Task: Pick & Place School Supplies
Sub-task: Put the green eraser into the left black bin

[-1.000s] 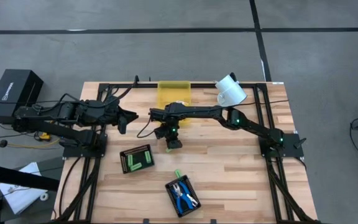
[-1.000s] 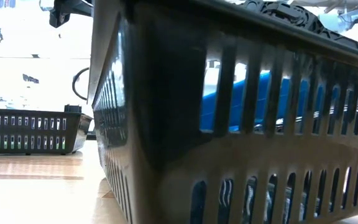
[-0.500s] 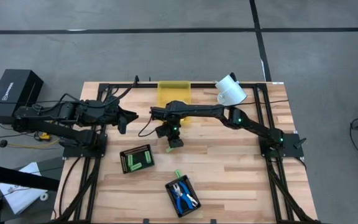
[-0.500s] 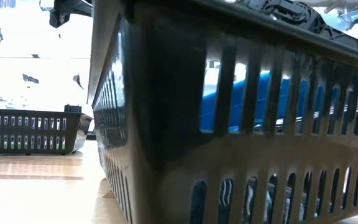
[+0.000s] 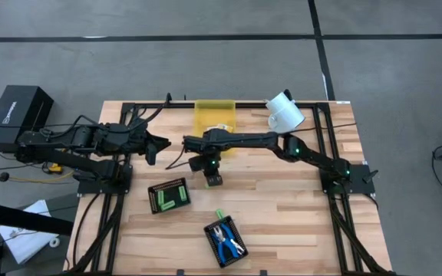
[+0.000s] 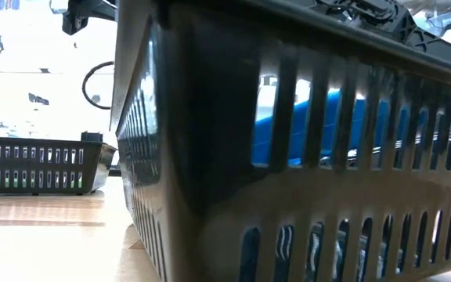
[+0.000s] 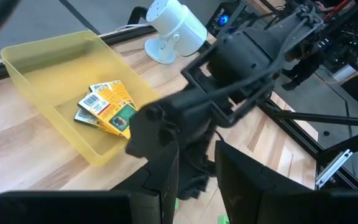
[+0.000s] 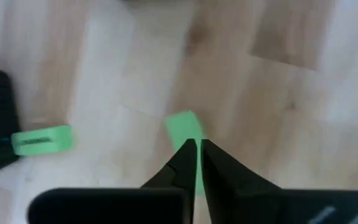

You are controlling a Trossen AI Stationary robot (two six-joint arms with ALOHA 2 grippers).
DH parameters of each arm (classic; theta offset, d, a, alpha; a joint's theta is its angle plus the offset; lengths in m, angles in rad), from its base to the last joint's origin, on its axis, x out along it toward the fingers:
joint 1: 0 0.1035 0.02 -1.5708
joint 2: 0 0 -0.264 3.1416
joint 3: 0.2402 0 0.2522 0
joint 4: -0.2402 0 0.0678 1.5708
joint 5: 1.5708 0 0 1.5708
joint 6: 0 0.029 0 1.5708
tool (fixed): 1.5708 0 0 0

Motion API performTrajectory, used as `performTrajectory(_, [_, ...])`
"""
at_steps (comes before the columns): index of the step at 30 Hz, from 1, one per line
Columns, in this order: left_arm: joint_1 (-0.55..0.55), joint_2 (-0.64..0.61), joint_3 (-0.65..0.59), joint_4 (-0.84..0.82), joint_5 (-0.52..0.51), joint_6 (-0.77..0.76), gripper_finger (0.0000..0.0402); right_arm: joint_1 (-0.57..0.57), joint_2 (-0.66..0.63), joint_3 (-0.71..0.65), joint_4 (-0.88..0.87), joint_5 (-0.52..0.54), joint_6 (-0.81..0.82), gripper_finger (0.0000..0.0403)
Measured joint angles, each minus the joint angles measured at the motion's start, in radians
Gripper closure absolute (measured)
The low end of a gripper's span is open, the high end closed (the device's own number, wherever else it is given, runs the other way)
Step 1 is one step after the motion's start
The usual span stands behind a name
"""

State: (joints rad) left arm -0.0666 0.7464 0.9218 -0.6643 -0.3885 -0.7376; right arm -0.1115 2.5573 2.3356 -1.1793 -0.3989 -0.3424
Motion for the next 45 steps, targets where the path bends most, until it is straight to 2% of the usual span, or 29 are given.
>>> performTrajectory(6, [0.0, 0.0, 0.0, 0.0, 0.0, 0.0, 0.0303, 0.015, -0.032, -0.002, -0.033, -0.04, 0.003, 0.0354])
performTrajectory(11, [0.0, 0.0, 0.0, 0.0, 0.0, 0.0, 0.0303, 0.015, -0.071, -0.001, -0.054, -0.039, 0.038, 0.0349])
performTrajectory(18, [0.0, 0.0, -0.02, 0.001, 0.0, 0.0, 0.0303, 0.057, -0.093, -0.001, -0.009, 0.139, 0.139, 0.0349])
performTrajectory(25, [0.0, 0.0, -0.072, 0.004, 0.0, -0.005, 0.0303, 0.113, -0.066, -0.026, 0.032, 0.165, 0.195, 0.0349])
performTrajectory(34, [0.0, 0.0, -0.093, 0.014, 0.0, -0.027, 0.0303, 0.072, -0.067, -0.156, 0.034, 0.188, 0.3, 0.0349])
performTrajectory(45, [0.0, 0.0, -0.093, 0.02, -0.033, -0.027, 0.0303, 0.058, -0.073, -0.161, 0.044, 0.215, 0.344, 0.0349])
